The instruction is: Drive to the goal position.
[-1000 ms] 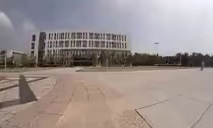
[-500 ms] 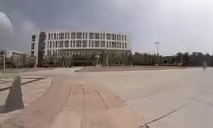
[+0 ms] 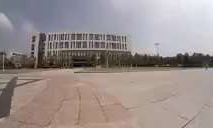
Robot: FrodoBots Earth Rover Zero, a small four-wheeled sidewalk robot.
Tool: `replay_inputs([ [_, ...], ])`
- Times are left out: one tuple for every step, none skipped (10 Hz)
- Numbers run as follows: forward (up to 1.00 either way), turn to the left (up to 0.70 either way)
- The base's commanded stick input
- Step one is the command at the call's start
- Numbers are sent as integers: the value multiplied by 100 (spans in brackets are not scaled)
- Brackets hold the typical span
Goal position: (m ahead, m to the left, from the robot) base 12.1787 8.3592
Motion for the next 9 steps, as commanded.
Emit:
replay_inputs([
  [70,0],
  [70,0],
  [70,0],
  [70,0],
  [70,15],
  [70,35],
  [70,35],
  [70,35],
  [70,35],
])
